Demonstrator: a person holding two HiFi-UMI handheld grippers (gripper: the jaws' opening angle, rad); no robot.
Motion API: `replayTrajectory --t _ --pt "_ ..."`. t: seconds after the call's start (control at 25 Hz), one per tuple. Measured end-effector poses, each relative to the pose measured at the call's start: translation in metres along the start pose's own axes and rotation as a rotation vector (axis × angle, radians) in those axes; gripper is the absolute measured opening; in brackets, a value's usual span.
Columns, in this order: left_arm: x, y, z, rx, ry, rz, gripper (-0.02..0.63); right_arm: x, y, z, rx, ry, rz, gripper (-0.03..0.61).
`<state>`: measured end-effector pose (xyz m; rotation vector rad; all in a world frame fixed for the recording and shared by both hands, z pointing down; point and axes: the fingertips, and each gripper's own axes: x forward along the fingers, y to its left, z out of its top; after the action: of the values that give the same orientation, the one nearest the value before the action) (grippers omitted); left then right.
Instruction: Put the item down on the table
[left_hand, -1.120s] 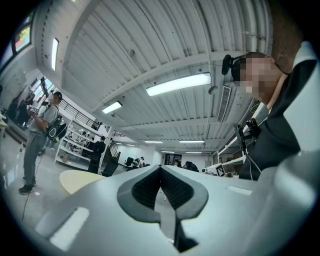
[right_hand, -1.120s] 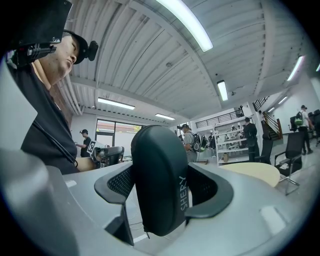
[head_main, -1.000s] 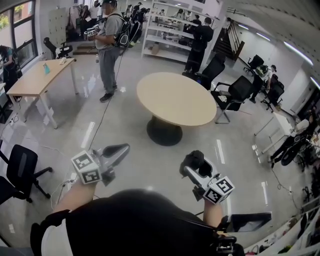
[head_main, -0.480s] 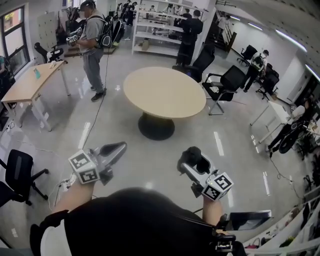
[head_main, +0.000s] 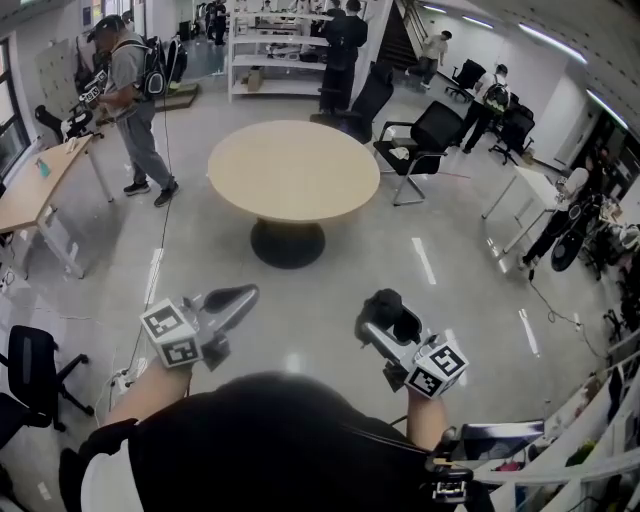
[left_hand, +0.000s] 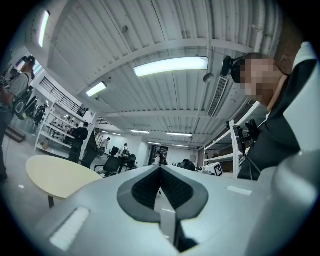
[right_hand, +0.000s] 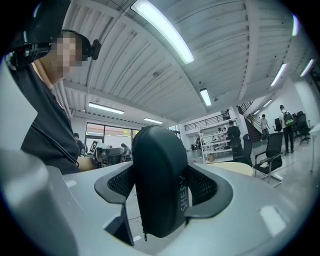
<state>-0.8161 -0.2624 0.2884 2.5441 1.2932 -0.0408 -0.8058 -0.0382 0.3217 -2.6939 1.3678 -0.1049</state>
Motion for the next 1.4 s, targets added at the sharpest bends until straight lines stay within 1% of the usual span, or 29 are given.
replayTrajectory --t 0.12,0.24,0.36,0.6,0.72,0.88,1.12,1.24,1.4 --pt "0.018 0.008 -0.006 -0.018 0.001 -0.026 -0.006 -0.004 -0.014 -0.003 0.006 0.005 -0.030 0.339" --pt "0.035 0.019 -0.013 -0.031 0.014 -0.072 -0.006 -0.001 -0.025 -0.004 0.003 0.006 -0.064 0.339" --pt "0.050 0.042 -0.014 -0.041 0.021 -0.114 -0.006 0.012 -0.039 -0.002 -0.005 0.012 -0.099 0.339" --pt "0.092 0.116 0.003 -0.062 0.005 -0.199 -0.006 0.063 -0.082 0.011 -0.020 0.020 -0.187 0.339" --pt "0.110 0.153 0.022 -0.050 0.002 -0.239 -0.006 0.092 -0.101 0.027 -0.038 0.019 -0.221 0.339" --pt "0.129 0.210 0.042 -0.038 -0.002 -0.265 -0.006 0.135 -0.131 0.044 -0.047 -0.009 -0.262 0.339" --pt "0.173 0.280 0.037 -0.032 0.027 -0.323 -0.006 0.184 -0.185 0.038 -0.046 -0.025 -0.318 0.339" --pt "0.205 0.296 0.032 -0.048 0.042 -0.340 -0.006 0.189 -0.214 0.036 -0.038 -0.007 -0.337 0.339" --pt "0.251 0.300 0.016 -0.062 0.062 -0.355 -0.006 0.170 -0.260 0.038 -0.030 -0.006 -0.363 0.339"
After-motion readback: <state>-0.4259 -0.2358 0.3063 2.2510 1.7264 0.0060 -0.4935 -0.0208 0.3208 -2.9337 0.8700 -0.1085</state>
